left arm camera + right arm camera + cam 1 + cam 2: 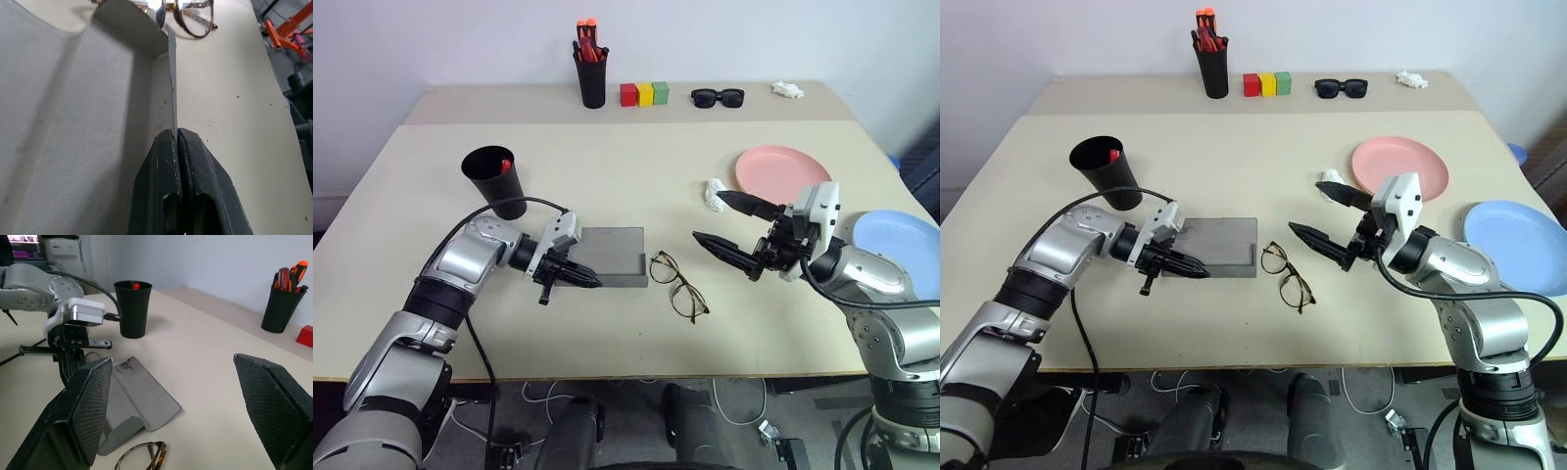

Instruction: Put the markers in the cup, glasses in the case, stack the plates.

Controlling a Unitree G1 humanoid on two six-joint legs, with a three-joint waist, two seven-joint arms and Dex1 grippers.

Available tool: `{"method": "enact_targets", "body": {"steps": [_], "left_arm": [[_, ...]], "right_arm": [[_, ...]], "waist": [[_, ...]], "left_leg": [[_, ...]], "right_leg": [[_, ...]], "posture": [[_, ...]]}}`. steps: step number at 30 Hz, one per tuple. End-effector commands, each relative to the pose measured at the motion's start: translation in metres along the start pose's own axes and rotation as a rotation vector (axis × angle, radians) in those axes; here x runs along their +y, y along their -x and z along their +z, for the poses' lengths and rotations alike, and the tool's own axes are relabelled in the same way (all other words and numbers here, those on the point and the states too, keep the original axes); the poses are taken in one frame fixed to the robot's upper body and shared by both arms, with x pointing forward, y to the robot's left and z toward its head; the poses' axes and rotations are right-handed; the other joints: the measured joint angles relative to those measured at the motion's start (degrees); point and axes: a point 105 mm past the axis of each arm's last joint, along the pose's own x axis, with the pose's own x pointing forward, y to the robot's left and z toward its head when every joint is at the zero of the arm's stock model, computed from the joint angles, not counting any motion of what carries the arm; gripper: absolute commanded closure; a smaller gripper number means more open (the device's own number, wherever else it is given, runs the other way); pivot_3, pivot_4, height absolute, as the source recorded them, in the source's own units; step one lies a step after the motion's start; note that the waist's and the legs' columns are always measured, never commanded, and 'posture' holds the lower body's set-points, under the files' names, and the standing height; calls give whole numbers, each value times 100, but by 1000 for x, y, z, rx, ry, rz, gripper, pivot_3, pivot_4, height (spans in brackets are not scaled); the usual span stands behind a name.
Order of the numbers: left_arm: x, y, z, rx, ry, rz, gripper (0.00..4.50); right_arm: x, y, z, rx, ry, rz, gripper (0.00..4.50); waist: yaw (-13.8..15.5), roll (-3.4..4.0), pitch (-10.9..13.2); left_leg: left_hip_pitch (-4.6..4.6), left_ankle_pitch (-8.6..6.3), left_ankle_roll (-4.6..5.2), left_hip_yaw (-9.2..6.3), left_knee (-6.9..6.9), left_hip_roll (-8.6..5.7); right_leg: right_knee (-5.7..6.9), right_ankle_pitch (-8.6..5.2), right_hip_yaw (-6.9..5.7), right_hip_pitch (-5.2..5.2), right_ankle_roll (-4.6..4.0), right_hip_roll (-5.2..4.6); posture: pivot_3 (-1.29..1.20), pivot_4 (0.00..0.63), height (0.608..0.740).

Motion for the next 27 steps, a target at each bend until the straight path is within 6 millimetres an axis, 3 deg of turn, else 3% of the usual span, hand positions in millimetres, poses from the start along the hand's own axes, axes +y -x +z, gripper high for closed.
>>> {"method": "enact_targets", "body": {"steps": [1,3,6,13,19,27], "left_arm": [[0,6,7,-18,-6,14,4454],[1,9,12,-39,-24,17,4454],[0,12,18,-71,-45,4,3593],[-8,28,36,-160,-132,-32,60],[-33,56,62,-314,-145,-93,60],[-46,81,55,-357,-127,-7,60]], "right_arm": [[1,0,3,6,15,6,450],[-2,-1,3,10,12,-5,450],[-1,-2,0,43,32,-11,450],[9,-11,-16,201,56,-48,450],[28,-23,-28,336,52,-54,450],[23,-26,-32,505,-87,-122,450]], "waist": [[0,0,0],[0,0,0],[0,0,0],[1,0,0],[-9,0,0],[-2,1,0]], "left_leg": [[0,0,0,0,0,0],[0,0,0,0,0,0],[0,0,0,0,0,0],[0,0,0,0,0,0],[-7,0,0,-1,0,1],[-6,0,0,0,-1,3]], "right_leg": [[0,0,0,0,0,0],[0,0,0,0,0,0],[0,0,0,0,0,0],[0,0,0,-1,-1,0],[3,0,1,-11,-2,-1],[1,-1,4,-12,-2,0]], "posture": [[0,150,740],[0,150,740],[0,150,740],[0,150,740],[0,150,740],[0,150,740]]}}
